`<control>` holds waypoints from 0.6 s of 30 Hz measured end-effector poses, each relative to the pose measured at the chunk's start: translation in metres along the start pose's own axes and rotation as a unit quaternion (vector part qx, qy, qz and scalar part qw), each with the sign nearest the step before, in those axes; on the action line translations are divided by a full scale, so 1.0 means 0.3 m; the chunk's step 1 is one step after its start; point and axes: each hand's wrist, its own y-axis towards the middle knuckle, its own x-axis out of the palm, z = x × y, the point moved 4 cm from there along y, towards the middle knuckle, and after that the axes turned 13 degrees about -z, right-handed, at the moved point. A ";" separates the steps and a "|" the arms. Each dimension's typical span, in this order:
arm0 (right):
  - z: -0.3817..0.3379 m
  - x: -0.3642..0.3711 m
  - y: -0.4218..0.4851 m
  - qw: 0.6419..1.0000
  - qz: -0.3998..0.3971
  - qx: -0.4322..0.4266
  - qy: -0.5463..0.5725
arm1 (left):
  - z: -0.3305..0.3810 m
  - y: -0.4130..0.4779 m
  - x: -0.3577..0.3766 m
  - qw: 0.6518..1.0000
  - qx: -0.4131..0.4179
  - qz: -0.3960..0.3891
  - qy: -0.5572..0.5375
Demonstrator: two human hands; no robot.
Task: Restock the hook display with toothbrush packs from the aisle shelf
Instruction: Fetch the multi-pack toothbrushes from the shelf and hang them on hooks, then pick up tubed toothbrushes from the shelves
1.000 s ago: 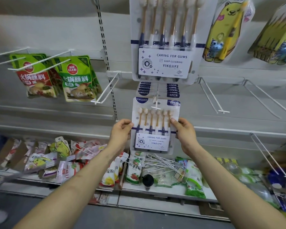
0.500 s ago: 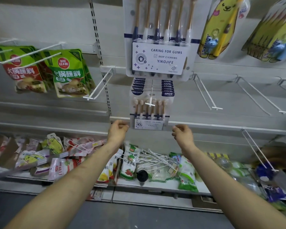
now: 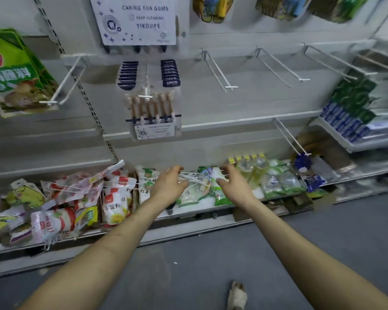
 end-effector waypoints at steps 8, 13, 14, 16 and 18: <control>0.315 -0.308 -0.107 0.988 0.034 0.028 -0.147 | 0.527 0.146 0.279 0.978 0.075 -0.011 0.194; 0.614 -0.668 -0.246 0.959 0.147 0.061 -0.235 | 1.001 0.248 0.526 0.956 0.160 0.032 0.245; 0.677 -0.741 -0.282 0.953 0.172 0.077 -0.240 | 1.096 0.267 0.576 0.951 0.180 0.038 0.249; 0.806 -0.879 -0.363 0.939 0.216 0.109 -0.245 | 1.280 0.298 0.683 0.941 0.216 0.037 0.258; 0.918 -1.008 -0.442 0.922 0.251 0.148 -0.256 | 1.453 0.326 0.778 0.929 0.253 0.032 0.269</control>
